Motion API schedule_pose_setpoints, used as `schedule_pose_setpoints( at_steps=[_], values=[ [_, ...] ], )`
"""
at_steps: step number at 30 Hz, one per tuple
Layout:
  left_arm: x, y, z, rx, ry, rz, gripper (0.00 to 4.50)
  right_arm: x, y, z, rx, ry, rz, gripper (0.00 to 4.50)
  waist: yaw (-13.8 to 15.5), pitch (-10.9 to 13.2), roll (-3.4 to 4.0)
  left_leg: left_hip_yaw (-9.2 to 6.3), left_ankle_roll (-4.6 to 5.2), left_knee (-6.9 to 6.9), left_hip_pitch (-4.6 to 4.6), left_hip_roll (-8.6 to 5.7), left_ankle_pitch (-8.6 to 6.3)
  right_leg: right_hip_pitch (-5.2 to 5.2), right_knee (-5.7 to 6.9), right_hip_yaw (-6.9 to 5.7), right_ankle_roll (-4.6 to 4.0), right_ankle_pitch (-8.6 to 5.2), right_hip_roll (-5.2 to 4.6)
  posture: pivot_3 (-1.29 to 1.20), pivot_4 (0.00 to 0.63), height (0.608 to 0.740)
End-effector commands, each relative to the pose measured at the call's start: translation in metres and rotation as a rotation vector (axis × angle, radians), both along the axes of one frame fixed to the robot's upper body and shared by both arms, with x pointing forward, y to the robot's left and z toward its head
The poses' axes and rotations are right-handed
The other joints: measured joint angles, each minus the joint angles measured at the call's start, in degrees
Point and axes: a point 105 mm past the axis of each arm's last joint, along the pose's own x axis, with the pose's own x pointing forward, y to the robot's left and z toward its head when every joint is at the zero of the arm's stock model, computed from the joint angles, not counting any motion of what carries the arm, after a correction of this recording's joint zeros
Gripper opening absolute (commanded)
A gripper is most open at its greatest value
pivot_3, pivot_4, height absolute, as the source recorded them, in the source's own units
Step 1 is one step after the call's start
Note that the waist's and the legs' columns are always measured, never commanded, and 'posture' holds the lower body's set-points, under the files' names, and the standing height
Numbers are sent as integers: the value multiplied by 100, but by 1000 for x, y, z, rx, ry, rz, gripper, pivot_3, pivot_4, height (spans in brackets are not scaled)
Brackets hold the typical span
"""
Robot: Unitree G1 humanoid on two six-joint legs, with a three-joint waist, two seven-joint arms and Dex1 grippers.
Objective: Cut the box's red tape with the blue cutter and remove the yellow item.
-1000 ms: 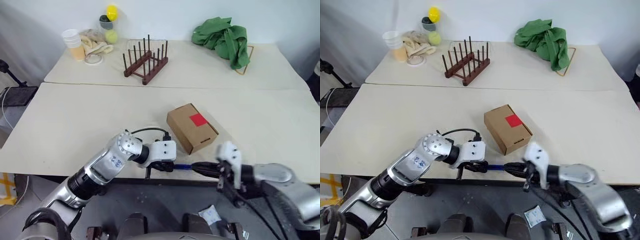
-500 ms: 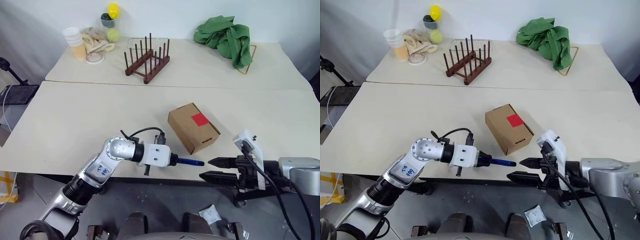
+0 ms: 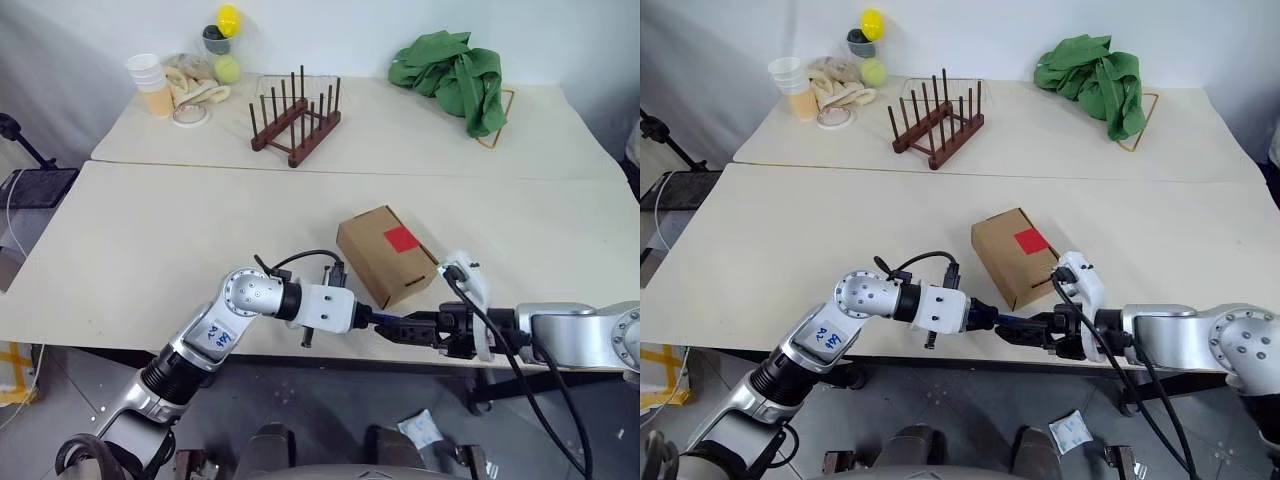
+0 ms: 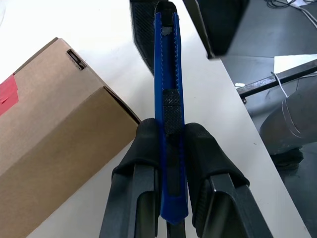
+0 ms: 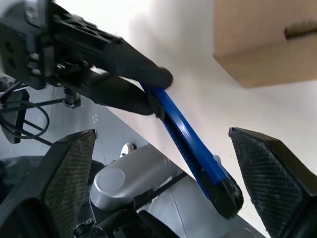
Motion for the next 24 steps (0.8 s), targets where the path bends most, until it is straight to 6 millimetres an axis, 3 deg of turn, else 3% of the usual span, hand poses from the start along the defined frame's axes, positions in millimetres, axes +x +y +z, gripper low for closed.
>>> schedule_pose_setpoints(
  at_steps=[1,4,7,24],
  values=[
    [-3,-4,10,-25,-40,-19,452,3,5,7,35,-11,1,4470,-2,0,0,0,0,0,0,0,0,-1,1,0,0,0,0,0,150,740],
    [-4,-3,10,-22,-40,-16,452,7,4,5,52,3,-20,3844,0,0,0,0,0,0,0,1,0,0,0,-1,0,0,0,0,150,740],
    [-4,-3,10,-24,-38,-12,452,9,4,4,56,6,-25,2856,1,0,0,0,0,0,-1,1,0,-1,1,-1,0,0,0,0,150,740],
    [-1,0,11,-19,-40,8,452,12,7,-4,52,15,-36,2856,0,0,0,-1,0,0,-2,1,0,-1,0,-2,0,0,0,0,150,740]
  ],
)
